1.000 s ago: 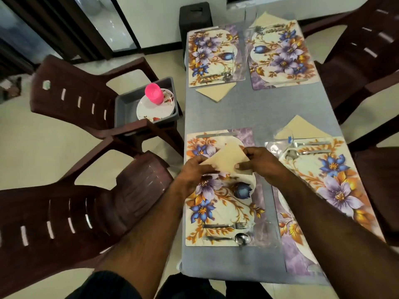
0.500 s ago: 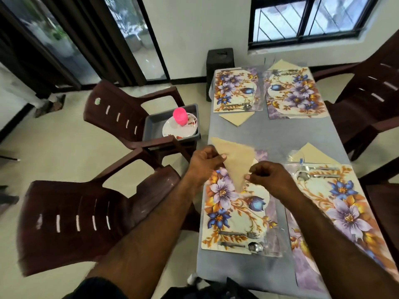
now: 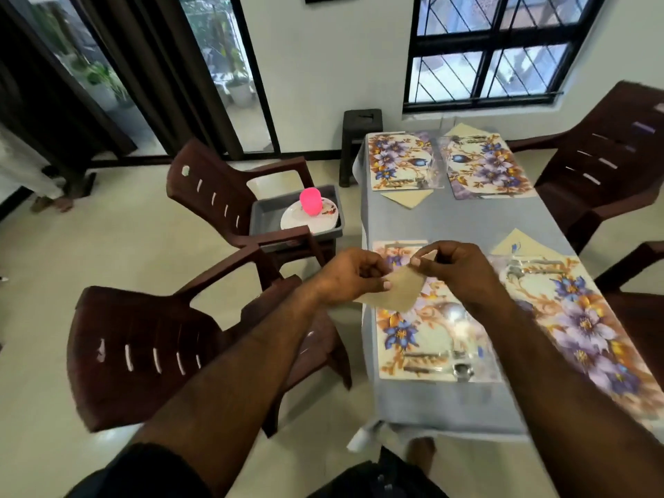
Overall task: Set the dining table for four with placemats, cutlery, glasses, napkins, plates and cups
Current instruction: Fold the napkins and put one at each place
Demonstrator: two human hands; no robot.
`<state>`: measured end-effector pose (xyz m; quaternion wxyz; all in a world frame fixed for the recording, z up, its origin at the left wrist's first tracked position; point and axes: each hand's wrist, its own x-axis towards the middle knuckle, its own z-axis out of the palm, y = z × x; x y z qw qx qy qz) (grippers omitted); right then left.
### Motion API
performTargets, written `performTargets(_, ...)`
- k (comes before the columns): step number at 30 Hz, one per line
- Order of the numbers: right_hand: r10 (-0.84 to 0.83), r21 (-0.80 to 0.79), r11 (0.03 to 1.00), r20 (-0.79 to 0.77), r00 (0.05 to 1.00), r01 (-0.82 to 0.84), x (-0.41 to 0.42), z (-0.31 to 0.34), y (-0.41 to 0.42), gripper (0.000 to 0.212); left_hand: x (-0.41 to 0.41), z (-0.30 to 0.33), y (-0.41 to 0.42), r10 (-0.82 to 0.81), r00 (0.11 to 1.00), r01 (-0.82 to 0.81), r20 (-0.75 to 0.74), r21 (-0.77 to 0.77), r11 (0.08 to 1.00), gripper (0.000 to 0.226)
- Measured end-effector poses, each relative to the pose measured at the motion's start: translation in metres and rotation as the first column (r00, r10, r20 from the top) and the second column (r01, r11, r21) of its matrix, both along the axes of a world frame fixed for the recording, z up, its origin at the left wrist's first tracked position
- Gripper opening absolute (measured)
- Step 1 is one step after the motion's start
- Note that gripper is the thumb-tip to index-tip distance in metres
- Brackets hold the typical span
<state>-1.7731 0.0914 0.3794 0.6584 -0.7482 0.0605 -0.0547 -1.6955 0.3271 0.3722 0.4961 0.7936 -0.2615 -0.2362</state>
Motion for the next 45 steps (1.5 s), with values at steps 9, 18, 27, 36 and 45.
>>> performTargets(9,-0.215,-0.04,0.977,-0.216,0.953,0.211,-0.14,-0.049,0.014,0.007,-0.085,-0.069,0.048,0.107,0.974,-0.12,-0.198,-0.054,0.991,0.013)
performTargets(18,-0.322,-0.174,0.947,-0.55,0.77,0.271,-0.22,-0.127,-0.041,0.009,-0.158,-0.143,-0.013,0.184,0.88,-0.093,-0.438,0.221,0.971,0.013)
performTargets(27,-0.358,-0.325,0.927,-0.613,0.704,0.189,-0.182,-0.222,-0.095,0.005,-0.162,-0.216,-0.071,0.535,0.767,-0.345,-0.354,0.475,0.81,0.018)
performTargets(36,-0.39,-0.397,0.907,-0.674,0.628,0.138,-0.159,-0.264,-0.125,0.021,-0.159,-0.251,-0.095,0.697,0.666,-0.522,-0.266,0.501,0.69,0.021)
performTargets(45,-0.434,-0.516,0.854,-0.634,0.64,0.067,-0.159,-0.255,-0.12,0.029,-0.17,-0.216,-0.103,0.727,0.684,-0.59,-0.058,0.542,0.598,0.036)
